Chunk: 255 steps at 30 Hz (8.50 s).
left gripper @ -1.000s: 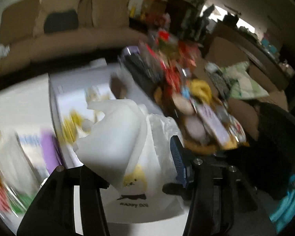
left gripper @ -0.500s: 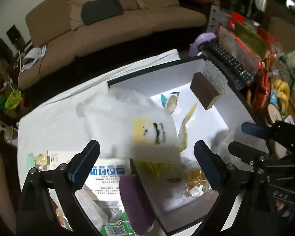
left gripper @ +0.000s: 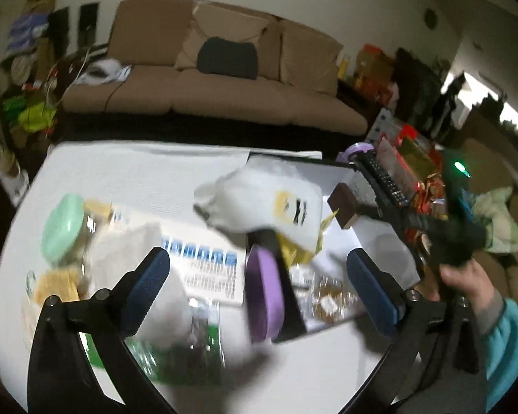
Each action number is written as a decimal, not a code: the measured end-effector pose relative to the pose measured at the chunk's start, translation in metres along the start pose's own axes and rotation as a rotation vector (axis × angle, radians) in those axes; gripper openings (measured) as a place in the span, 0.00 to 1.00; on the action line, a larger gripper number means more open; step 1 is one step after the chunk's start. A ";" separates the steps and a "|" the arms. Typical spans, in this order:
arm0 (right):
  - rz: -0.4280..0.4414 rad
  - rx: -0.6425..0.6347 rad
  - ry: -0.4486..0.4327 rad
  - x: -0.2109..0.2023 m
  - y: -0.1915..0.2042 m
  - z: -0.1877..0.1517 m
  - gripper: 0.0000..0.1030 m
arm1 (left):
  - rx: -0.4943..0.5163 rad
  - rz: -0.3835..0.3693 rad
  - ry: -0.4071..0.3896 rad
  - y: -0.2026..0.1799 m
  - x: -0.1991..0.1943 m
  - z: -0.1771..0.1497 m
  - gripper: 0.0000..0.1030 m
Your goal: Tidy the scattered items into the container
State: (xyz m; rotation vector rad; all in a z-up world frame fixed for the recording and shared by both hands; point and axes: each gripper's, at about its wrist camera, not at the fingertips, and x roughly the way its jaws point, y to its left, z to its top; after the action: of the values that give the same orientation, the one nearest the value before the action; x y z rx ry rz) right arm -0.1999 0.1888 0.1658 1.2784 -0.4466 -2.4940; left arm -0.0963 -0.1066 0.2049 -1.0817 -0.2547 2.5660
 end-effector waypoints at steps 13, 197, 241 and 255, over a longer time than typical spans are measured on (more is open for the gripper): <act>0.162 0.332 0.035 0.085 -0.033 0.010 0.59 | -0.048 -0.130 -0.047 0.046 0.016 -0.029 1.00; 0.045 -0.327 0.226 0.223 0.225 -0.095 0.64 | -0.575 -0.022 0.060 0.237 -0.014 -0.075 1.00; -0.032 -0.434 -0.302 -0.135 0.169 0.095 0.07 | -0.250 -0.210 0.049 0.056 0.029 -0.034 1.00; -0.033 -0.388 -0.269 -0.047 0.138 0.119 0.07 | -0.212 -0.202 0.039 0.036 0.039 -0.029 1.00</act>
State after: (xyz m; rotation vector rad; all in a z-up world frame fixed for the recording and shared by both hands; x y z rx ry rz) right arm -0.2540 0.0987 0.3223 0.8131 0.0078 -2.6204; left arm -0.1092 -0.1240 0.1489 -1.1147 -0.6057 2.3761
